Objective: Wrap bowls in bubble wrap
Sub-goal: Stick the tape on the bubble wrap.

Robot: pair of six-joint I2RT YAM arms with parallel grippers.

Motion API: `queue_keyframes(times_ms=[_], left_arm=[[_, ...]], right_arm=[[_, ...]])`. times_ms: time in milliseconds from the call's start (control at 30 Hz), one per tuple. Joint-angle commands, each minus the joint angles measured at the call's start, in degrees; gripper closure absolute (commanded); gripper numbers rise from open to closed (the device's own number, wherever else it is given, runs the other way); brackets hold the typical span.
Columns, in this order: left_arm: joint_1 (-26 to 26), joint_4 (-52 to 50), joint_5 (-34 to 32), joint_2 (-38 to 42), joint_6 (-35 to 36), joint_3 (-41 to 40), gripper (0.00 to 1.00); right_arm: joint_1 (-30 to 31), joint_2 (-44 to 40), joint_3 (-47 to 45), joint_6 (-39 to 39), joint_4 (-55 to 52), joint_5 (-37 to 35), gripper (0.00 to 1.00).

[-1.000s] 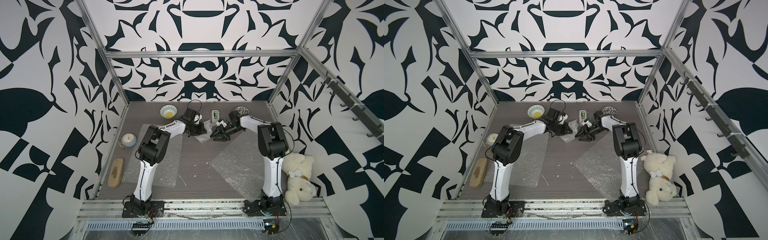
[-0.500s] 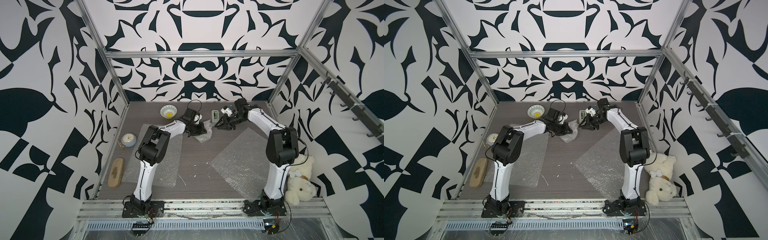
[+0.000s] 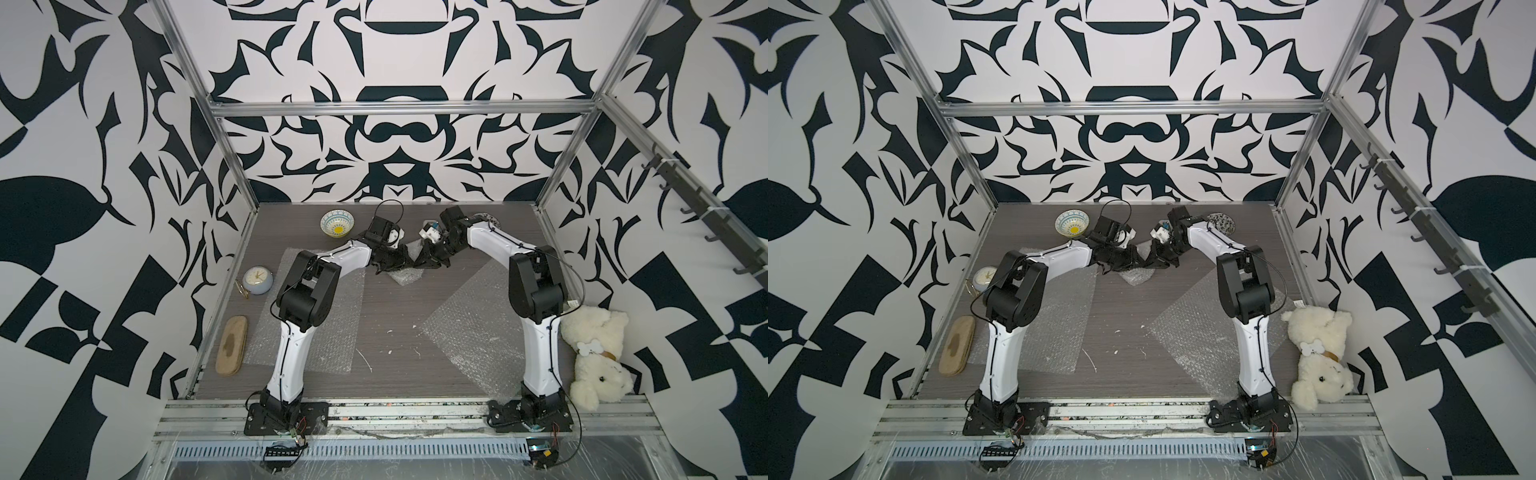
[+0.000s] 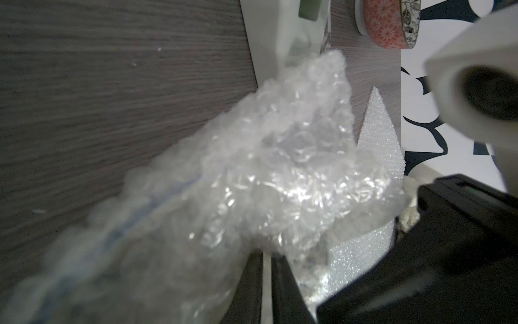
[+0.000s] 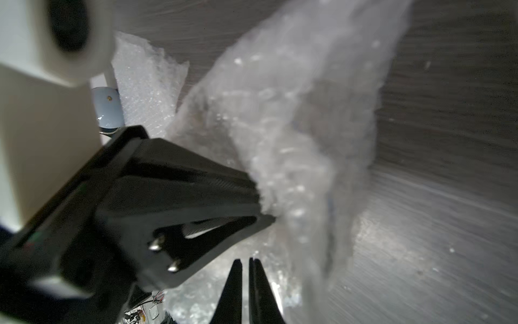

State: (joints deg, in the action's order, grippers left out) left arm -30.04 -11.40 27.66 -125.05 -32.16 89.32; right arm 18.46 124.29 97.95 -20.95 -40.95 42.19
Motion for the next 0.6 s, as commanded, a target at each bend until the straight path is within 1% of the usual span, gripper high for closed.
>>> queue_keyframes(times_ms=[0,167,400,567], left_arm=[[0.0,-3.7,-2.4,-2.8,0.2,-0.5,0.87],[0.0,-3.6,-2.2,-3.2,0.1,-0.3,0.87],[0.0,-4.1,-2.0,-3.4,0.2,0.2,0.87],[0.0,-3.8,-2.1,-3.3,0.1,0.0,0.87]], right_arm=[[-0.4,-1.6,-0.4,1.1,-0.4,-1.9,0.89],[-1.3,-4.8,-4.4,1.3,0.3,-2.4,0.89],[-2.1,-9.1,-6.9,0.5,1.3,-0.8,0.89],[-2.4,-8.7,-7.3,0.4,1.5,0.7,0.88]])
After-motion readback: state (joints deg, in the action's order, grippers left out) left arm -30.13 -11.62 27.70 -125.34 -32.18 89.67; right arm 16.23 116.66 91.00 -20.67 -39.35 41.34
